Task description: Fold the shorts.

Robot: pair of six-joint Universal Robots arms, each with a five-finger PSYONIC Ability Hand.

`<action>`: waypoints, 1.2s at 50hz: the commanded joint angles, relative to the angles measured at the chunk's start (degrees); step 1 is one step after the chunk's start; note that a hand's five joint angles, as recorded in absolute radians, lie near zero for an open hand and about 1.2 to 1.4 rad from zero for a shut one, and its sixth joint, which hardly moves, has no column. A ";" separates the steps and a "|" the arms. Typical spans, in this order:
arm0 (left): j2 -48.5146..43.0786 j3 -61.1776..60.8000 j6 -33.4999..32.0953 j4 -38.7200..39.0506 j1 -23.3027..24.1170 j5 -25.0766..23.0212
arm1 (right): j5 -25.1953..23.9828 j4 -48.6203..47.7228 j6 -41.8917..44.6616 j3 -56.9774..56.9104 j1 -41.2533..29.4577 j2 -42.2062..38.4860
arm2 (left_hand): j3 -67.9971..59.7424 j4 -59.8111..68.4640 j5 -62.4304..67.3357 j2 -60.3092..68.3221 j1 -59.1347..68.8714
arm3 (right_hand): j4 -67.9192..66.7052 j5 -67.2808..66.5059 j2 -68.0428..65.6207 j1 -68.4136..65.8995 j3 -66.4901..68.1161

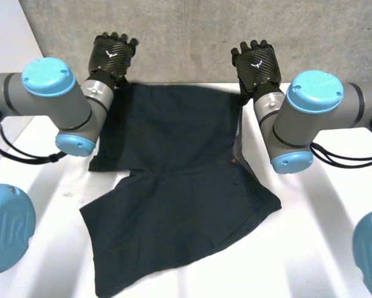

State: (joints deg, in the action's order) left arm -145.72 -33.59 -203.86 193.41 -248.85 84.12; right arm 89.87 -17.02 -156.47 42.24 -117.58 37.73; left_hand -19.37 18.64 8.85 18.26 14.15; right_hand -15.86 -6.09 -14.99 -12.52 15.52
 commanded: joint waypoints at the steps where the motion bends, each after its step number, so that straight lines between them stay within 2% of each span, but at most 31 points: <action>1: 0.96 -2.62 0.04 2.32 1.88 2.09 | 1.54 8.57 0.20 -0.94 -0.28 1.55 | 9.37 -8.64 -8.85 -8.26 -4.15 | 5.86 6.09 4.99 2.52 -5.52; 5: 5.43 -7.53 0.13 1.71 1.62 5.43 | 0.58 10.77 0.38 6.52 0.07 8.75 | 9.37 -8.64 -8.85 -8.26 -4.15 | 5.86 6.09 4.99 2.52 -5.52; 8: 12.37 -15.43 0.48 -0.39 1.35 7.89 | -3.02 12.00 0.99 14.69 1.30 15.16 | 9.37 -8.64 -8.85 -8.26 -4.15 | 5.86 6.09 4.99 2.52 -5.52; 12: 21.86 -27.56 1.09 -4.61 1.44 9.74 | -10.75 14.99 2.31 24.62 4.72 23.34 | 8.65 -7.92 -8.13 -7.55 -3.44 | 5.86 6.09 4.99 2.52 -5.52; 13: 25.79 -32.63 1.44 -6.62 1.79 9.83 | -14.16 16.56 3.01 28.30 6.04 25.70 | 8.15 -7.42 -7.63 -7.04 -2.94 | 5.86 6.09 4.99 2.52 -5.52; 16: 31.27 -40.39 2.58 -9.62 2.23 9.74 | -18.22 19.20 4.15 33.15 7.80 28.36 | 8.14 -7.41 -7.63 -7.04 -2.93 | 5.86 6.09 4.99 2.52 -5.52; 17: 34.94 -45.20 4.07 -11.19 2.75 9.92 | -20.93 20.95 5.03 36.47 9.02 29.50 | 8.14 -7.41 -7.63 -7.04 -2.93 | 5.86 6.09 4.99 2.52 -5.52; 20: 40.49 -51.91 7.24 -12.61 3.98 9.83 | -24.20 22.99 7.05 41.06 10.88 30.56 | 8.14 -7.41 -7.63 -7.04 -2.93 | 3.94 4.17 3.07 0.59 -3.60; 25: 50.25 -64.73 14.70 -13.32 7.23 10.09 | -30.18 23.43 15.82 51.68 14.65 32.93 | 5.30 -4.57 -4.78 -4.19 -0.08 | -9.49 -9.26 -10.35 -12.83 9.82; 29: 53.51 -71.15 17.87 -13.84 8.90 10.09 | -33.60 22.56 21.63 56.62 17.29 32.93 | 0.43 0.31 0.09 0.68 4.79 | -10.70 -10.47 -11.57 -14.05 11.04; 34: 54.31 -75.65 19.29 -16.65 11.54 10.18 | -35.46 19.57 24.72 59.80 18.26 32.23 | -3.97 4.70 4.49 5.07 9.18 | -12.72 -12.49 -13.59 -16.06 13.06; 37: 53.96 -77.59 20.16 -19.11 12.86 10.71 | -35.81 15.62 24.37 60.41 18.88 31.09 | -4.64 5.37 5.16 5.74 9.85 | -19.95 -19.72 -20.81 -23.29 20.28; 43: 53.26 -80.23 22.36 -19.82 13.74 13.61 | -36.34 11.31 24.28 60.76 18.97 28.19 | -4.98 5.71 5.50 6.08 10.19 | -25.00 -24.77 -25.86 -28.34 25.33; 47: 51.68 -80.49 22.80 -19.74 17.42 15.71 | -36.60 9.81 24.28 60.33 18.79 26.43 | -5.48 6.21 6.00 6.59 10.69 | -33.90 -33.67 -34.77 -37.25 34.24; 54: 49.83 -80.67 22.80 -19.65 19.63 18.35 | -36.60 8.40 24.28 59.71 18.53 24.50 | -8.83 9.56 9.35 9.94 14.05 | -37.11 -36.87 -37.97 -40.45 37.44; 59: 48.43 -80.58 22.54 -18.68 20.16 20.20 | -36.43 7.09 24.02 59.36 18.44 24.23 | -11.70 12.43 12.22 12.81 16.92 | -64.09 -63.85 -64.95 -67.43 64.42; 60: 48.16 -80.49 22.45 -18.51 20.16 20.38 | -36.34 7.00 23.76 59.27 18.44 24.23 | -11.87 12.60 12.39 12.98 17.08 | -64.14 -63.91 -65.01 -67.48 64.48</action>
State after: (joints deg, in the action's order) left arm -96.06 -114.32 -181.00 173.92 -229.14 102.80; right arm 53.27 -8.95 -132.26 101.95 -99.04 62.21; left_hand -25.68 25.79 15.88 25.77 25.91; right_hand -55.20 -43.02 -54.86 -46.09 55.12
